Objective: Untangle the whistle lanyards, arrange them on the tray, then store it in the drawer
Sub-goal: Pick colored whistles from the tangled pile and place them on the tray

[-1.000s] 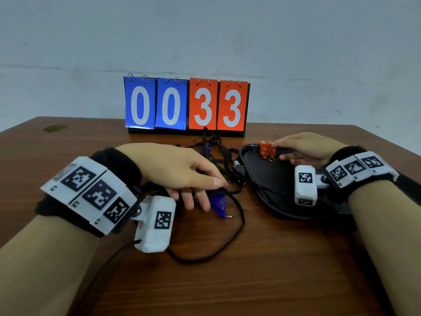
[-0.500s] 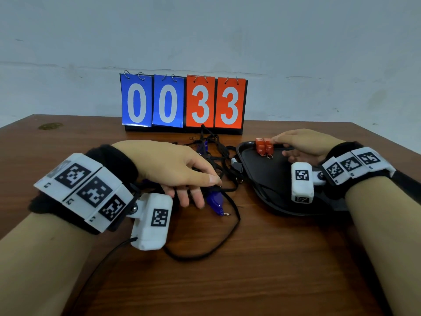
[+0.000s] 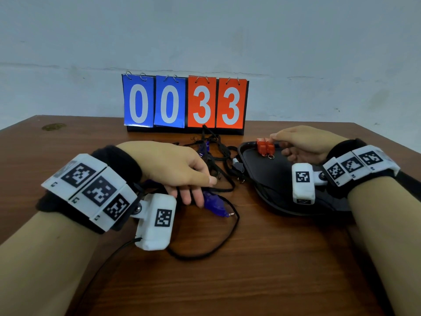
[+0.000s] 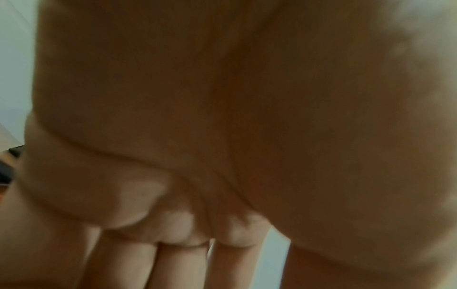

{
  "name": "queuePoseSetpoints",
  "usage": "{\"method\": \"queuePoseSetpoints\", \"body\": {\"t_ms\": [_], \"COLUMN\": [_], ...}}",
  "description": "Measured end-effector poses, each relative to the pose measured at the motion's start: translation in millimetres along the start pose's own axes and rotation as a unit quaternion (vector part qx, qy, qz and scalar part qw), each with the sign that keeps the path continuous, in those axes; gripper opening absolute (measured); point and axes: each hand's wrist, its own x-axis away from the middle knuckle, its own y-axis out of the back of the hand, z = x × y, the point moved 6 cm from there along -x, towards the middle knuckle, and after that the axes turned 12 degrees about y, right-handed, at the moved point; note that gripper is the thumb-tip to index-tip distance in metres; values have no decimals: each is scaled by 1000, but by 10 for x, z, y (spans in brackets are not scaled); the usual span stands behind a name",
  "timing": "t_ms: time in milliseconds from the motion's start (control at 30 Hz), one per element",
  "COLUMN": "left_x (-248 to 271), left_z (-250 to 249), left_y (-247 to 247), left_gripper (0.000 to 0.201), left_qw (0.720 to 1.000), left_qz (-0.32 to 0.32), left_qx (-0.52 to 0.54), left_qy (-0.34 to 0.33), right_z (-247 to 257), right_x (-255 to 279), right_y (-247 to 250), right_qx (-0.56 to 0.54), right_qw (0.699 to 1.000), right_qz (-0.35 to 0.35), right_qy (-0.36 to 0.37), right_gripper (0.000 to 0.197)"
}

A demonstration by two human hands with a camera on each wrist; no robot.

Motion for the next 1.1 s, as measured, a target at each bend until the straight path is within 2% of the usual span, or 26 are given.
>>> {"method": "queuePoseSetpoints", "body": {"t_ms": [100,267,567,767,967,1100], "left_x": [6,8,38,26,28,37], "left_z": [-7,5,-55,-33,-49,-64], "left_y": [-5,2,30,-5,16,21], "left_gripper": [33,18,20,22,20,20], "left_qw": [1000,1000,997,997,993,991], "left_qz": [4,13,15,40,39,44], "left_qx": [-12,-17,38,40,73,84], "left_qy": [-4,-20,-69,-59,-79,-92], "right_z": [33,110,230,237,354,343], "right_x": [16,38,90,112,139,155], "right_y": [-11,-64,-115,-154,-227,-249], "right_qx": [-5,-1,-27,-12,-28,-41], "right_qw": [1000,999,998,998,995,995], "right_qz": [6,25,34,45,60,71], "right_qy": [8,26,45,43,71,64], "right_gripper": [20,20,24,30,25,24]}}
